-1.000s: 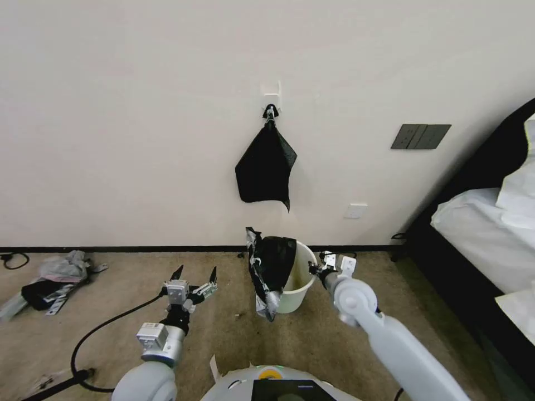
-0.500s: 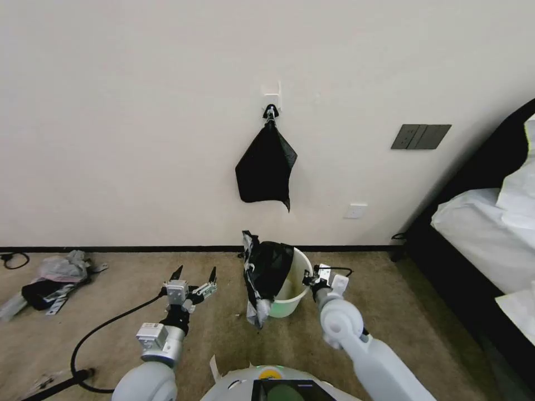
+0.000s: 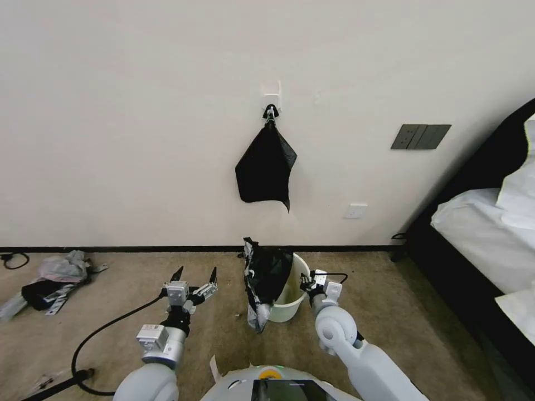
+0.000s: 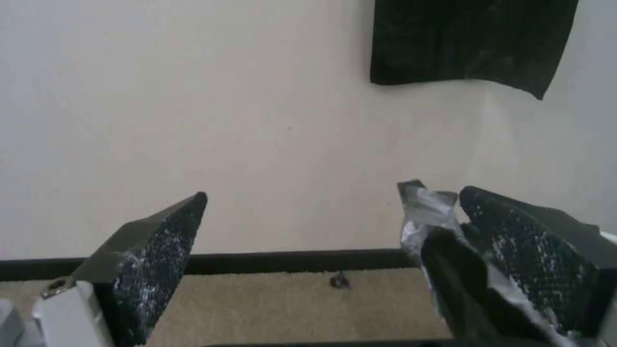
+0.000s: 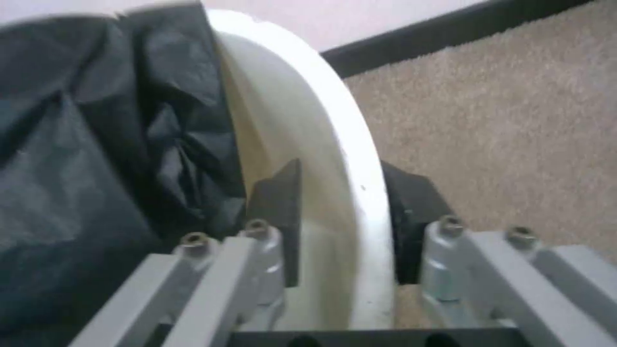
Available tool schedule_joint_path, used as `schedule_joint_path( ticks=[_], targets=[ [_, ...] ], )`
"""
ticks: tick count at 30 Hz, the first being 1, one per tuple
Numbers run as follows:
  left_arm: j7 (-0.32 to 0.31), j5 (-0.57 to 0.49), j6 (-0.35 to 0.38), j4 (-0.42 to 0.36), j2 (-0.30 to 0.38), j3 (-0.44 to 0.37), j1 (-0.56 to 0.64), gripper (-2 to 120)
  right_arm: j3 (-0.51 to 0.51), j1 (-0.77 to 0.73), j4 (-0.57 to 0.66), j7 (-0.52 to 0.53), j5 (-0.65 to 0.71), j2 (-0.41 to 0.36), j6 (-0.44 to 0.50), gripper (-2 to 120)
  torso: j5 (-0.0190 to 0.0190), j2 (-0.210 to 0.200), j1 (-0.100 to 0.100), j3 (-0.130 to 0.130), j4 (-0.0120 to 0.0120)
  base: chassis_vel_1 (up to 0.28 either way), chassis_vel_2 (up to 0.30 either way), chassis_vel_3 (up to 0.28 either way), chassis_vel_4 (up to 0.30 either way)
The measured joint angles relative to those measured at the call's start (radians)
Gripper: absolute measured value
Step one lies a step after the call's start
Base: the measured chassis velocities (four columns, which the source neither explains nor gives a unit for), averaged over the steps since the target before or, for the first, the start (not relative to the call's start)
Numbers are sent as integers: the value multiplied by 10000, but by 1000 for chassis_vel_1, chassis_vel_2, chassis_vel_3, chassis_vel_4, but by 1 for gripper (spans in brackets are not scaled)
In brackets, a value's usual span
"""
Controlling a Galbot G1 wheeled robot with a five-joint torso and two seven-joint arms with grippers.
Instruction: Place a trash bag onto the trash bin.
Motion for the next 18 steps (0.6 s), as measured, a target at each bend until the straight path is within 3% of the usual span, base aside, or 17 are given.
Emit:
schedule_joint_path(
  ticks=[1, 2, 4, 7, 12, 18],
  targets=[
    [0, 0, 0, 0, 0, 0, 0, 100, 0, 0, 0, 0, 0, 0, 0, 24, 0, 0, 0, 0, 0, 0, 0, 0, 0],
    [-3, 3, -3, 0, -26, 16, -1, 100, 84, -33, 175, 20, -40, -147, -16, 34, 1, 0, -1, 0, 1, 0, 0, 0, 0],
    [-5, 4, -4, 3, -27, 16, -4, 100, 109, -48, 230, 20, -82, -193, -18, 38, 0, 0, 0, 0, 1, 0, 0, 0, 0],
    [-188, -44, 9, 289, 12, -157, -159, 100, 545, -344, 1265, -293, -614, -828, -363, 57, -1, 0, 1, 0, -1, 0, 0, 0, 0],
    [-16, -225, -222, 526, 108, -341, -275, 100, 699, -540, 2256, -854, -1114, -1359, -787, 71, -2, 0, 0, 0, -2, 0, 0, 0, 0],
    [95, -354, -290, 767, 103, -548, -466, 100, -320, 59, 3105, -2339, -1776, -1876, -1571, 96, -2, 0, 1, 1, 0, 0, 0, 0, 0]
  ],
)
